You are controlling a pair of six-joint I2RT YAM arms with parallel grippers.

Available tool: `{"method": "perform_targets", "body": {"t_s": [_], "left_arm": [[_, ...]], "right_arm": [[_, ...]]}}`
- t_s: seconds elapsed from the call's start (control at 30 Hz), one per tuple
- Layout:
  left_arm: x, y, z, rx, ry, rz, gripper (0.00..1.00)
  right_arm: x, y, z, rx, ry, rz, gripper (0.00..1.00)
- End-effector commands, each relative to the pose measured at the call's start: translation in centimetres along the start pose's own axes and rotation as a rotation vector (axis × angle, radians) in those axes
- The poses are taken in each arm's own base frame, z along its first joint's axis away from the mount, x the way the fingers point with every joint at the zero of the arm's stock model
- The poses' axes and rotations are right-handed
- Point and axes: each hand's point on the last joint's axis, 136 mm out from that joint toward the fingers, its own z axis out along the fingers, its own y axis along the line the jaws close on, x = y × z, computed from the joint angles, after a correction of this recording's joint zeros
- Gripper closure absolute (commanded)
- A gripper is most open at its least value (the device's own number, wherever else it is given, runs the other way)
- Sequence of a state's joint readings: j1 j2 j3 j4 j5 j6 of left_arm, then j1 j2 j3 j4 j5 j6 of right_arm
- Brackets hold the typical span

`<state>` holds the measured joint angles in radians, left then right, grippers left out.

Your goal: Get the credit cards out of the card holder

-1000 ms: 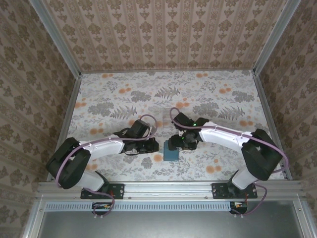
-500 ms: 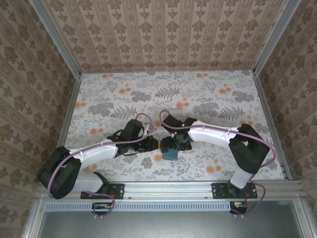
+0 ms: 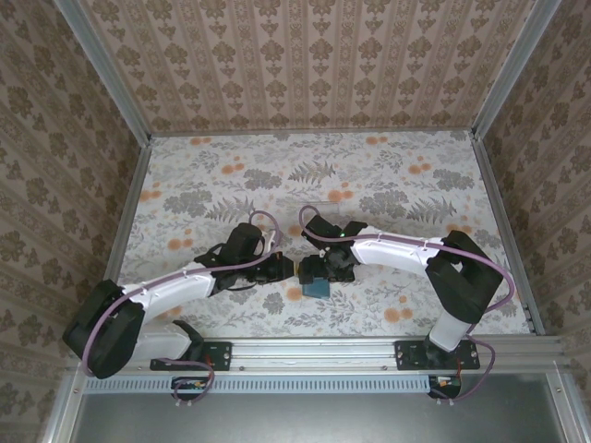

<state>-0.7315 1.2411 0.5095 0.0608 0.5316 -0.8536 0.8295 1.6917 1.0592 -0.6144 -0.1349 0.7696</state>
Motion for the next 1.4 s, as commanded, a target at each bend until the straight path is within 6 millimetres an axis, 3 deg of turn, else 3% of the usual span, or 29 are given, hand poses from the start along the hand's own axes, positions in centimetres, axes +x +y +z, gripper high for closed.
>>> {"method": "perform_targets", "body": {"t_s": [0.0, 0.53, 1.37], "left_arm": [[-0.3, -1.0, -0.5, 0.042, -0.011, 0.013, 0.91], [-0.1, 0.2, -0.7, -0.024, 0.002, 0.01, 0.9], [-0.4, 0.1, -0.5, -0.033, 0.009, 0.01, 0.9]], "right_arm": [[0.3, -0.6, -0.2, 0.025, -0.008, 0.016, 0.16], [0.1, -3.0, -3.4, 0.09, -0.073, 0.011, 0.19], [0.1, -1.8, -2.5, -0.009, -0.043, -0.001, 0.06]]}}
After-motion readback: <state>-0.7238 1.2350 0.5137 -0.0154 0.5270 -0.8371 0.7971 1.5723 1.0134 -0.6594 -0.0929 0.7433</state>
